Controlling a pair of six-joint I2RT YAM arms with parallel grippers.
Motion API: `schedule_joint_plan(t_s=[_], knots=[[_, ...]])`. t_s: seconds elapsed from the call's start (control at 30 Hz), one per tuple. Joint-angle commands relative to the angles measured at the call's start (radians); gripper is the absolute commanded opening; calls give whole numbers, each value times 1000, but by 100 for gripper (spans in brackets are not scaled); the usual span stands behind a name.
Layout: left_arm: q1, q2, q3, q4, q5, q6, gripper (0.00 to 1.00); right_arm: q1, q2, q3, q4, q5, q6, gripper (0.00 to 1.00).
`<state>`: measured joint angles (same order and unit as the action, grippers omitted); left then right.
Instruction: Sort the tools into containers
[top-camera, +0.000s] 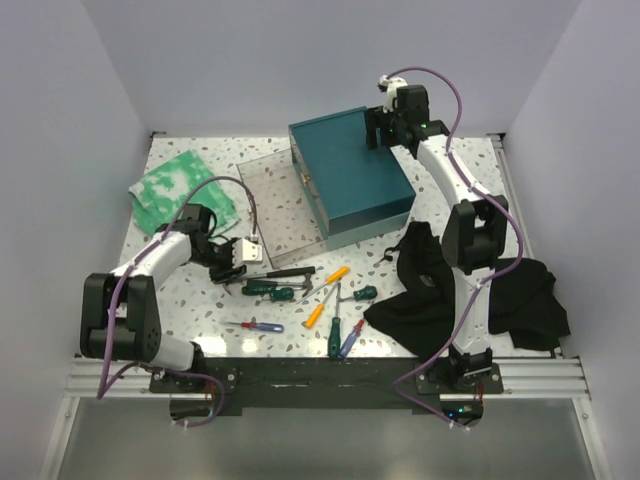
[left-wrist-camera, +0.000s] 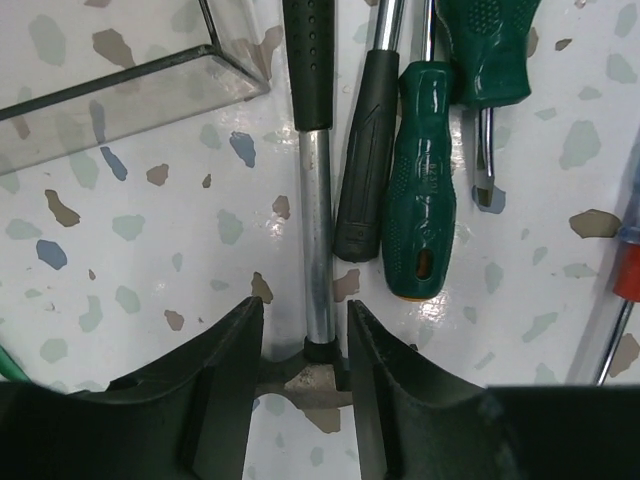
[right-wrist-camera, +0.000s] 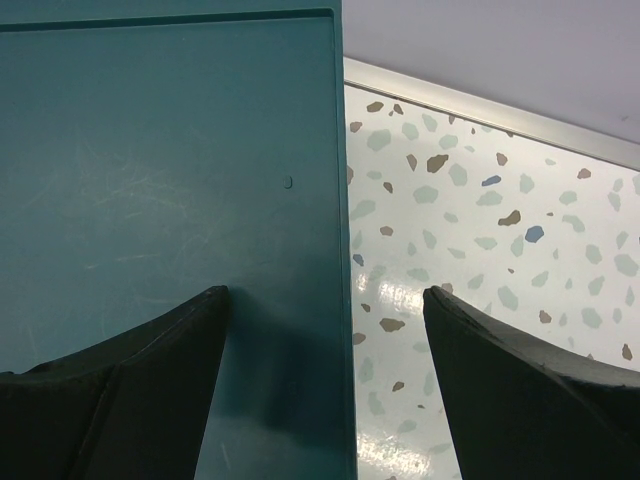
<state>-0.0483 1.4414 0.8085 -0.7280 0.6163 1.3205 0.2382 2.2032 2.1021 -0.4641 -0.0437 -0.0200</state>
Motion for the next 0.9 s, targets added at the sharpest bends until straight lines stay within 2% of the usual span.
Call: schedule_joint_plan(t_s=[0.0, 0.23, 0.33, 0.37, 0.47, 0.67, 0.87], knots=[[-12, 30, -29, 116, -32, -10, 43, 0, -56, -24, -30, 13, -26, 82], [-31, 90, -42, 137, -52, -37, 33, 0, -62, -37, -28, 16, -35, 82], [-32, 80, -60, 131, -66, -33, 20, 1, -62, -39, -30, 18, -38, 82], [-28, 73, -58, 122, -76, -33, 10, 0, -62, -39, -30, 16, -38, 82], [11, 24, -45, 50, -78, -20, 3, 0, -63, -39, -30, 18, -40, 82], [119, -128, -10, -100, -99, 124, 0, 0, -51, -39, -30, 16, -34, 82], [188, -138, 142, -316, -52, 241, 0, 0, -36, -34, -33, 8, -24, 82]])
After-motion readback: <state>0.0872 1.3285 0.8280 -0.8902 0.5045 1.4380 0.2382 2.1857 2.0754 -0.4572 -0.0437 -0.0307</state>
